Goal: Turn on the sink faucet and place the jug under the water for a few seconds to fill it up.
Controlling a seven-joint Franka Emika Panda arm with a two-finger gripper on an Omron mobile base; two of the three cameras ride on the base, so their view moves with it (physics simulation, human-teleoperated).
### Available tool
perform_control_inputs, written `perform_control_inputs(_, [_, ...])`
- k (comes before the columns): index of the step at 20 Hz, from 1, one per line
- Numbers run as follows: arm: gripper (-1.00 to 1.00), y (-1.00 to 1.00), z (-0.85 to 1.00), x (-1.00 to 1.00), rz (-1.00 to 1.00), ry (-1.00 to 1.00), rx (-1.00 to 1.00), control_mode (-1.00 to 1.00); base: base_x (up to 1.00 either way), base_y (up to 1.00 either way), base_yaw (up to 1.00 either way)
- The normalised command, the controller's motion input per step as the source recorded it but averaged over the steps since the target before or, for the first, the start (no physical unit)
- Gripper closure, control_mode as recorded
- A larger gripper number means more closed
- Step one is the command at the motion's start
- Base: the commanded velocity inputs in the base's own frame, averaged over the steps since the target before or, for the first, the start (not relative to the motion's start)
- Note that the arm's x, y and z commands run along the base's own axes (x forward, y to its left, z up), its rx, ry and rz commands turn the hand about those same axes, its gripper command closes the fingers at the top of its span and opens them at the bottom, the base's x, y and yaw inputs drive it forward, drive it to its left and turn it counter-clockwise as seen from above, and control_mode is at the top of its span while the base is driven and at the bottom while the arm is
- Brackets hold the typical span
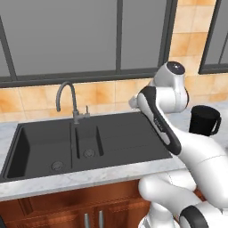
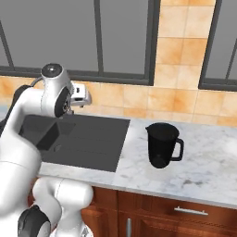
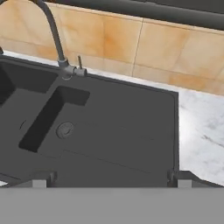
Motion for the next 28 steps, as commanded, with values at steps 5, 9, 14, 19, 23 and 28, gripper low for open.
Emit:
perform_control_inputs(5, [-1.0,0.29,-0.44,0.35,0.53,-0.39,0.05,-1.0,0.0,0.0,0.0])
perform_control_inputs(9, [-1.0,0.26,-0.09,0.94,0.5,-0.09,0.09,-1.0,0.0,0.0,0.0])
perform_control_inputs(14, [-1.0,0.3,-0.02,0.88,0.4,0.0,0.04,-1.0,0.0,0.0,0.0])
perform_control_inputs(19, [-1.0,0.05,-0.11,0.12,0.2,0.0,0.0,-1.0,0.0,0.0,0.0])
perform_control_inputs(23, [-1.0,0.34,-0.15,0.27,0.07,-0.07,0.0,-1.0,0.0,0.0,0.0])
perform_control_inputs(28, [-1.0,0.51,0.0,0.52,0.0,-0.02,0.0,-1.0,0.0,0.0,0.0])
